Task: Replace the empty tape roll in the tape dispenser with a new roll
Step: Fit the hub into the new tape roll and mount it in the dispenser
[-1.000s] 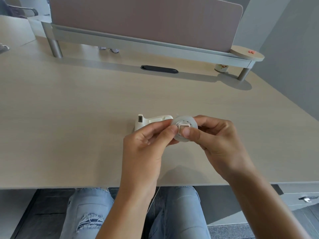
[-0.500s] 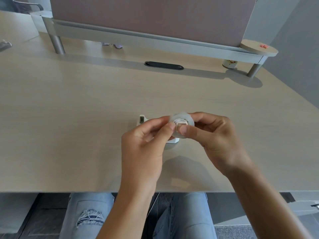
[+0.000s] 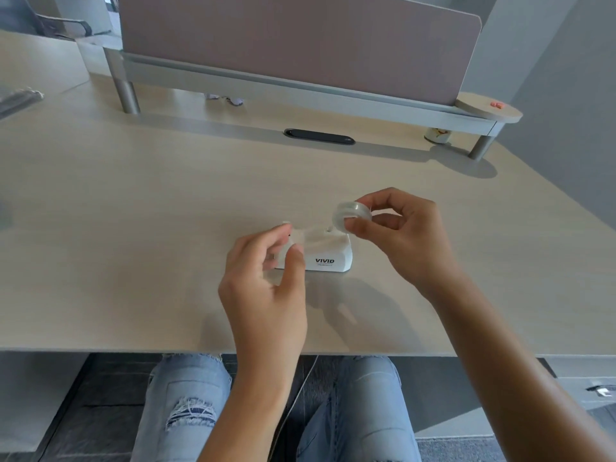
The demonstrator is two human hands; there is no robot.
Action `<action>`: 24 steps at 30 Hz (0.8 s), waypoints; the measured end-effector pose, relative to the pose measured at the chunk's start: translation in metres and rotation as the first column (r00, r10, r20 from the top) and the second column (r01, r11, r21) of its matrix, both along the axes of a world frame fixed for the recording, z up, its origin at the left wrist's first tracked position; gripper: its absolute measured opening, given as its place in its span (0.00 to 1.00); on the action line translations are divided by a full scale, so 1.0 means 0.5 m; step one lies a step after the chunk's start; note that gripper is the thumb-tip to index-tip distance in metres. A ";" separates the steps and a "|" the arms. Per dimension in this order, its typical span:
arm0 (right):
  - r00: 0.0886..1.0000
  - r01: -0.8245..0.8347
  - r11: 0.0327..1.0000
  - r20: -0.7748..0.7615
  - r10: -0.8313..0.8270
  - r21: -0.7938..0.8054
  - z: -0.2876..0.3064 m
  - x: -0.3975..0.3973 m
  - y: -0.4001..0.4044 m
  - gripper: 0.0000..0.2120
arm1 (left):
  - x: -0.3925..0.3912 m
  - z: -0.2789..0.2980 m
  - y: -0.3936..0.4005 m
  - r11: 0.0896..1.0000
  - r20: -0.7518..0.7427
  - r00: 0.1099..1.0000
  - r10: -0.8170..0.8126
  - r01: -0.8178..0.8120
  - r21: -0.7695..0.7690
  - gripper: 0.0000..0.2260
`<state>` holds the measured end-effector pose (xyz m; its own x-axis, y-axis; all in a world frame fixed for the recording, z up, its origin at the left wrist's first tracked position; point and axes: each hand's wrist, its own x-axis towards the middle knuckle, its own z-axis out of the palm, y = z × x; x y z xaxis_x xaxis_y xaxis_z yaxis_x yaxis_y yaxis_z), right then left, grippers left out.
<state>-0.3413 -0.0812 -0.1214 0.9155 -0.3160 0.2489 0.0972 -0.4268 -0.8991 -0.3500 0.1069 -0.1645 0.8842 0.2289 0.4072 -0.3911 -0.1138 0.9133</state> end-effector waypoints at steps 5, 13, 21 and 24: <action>0.999 -0.038 0.969 -0.029 0.032 -0.245 -0.006 0.039 -0.009 0.08 | 0.028 -0.011 -0.005 0.989 -0.004 1.000 0.027 -0.026 0.145 0.12; 0.988 -0.157 0.913 -0.064 0.143 -0.376 0.023 0.057 -0.026 0.11 | 0.052 -0.036 -0.022 0.970 -0.134 0.991 -0.020 0.052 0.239 0.22; 0.965 -0.262 0.800 -0.131 0.228 -0.539 0.022 0.074 -0.023 0.11 | 0.049 -0.037 -0.024 0.957 -0.144 0.990 0.007 0.035 0.289 0.24; 0.958 -0.288 0.767 -0.169 0.233 -0.574 0.030 0.072 -0.021 0.10 | 0.047 -0.037 -0.022 0.951 -0.146 0.989 0.006 0.039 0.306 0.24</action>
<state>-0.3053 -0.0917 -0.1064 0.9667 0.1204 0.2258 0.2198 -0.8423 -0.4921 -0.3264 0.0957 -0.1829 0.9410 0.0976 0.3241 -0.2629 -0.3922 0.8815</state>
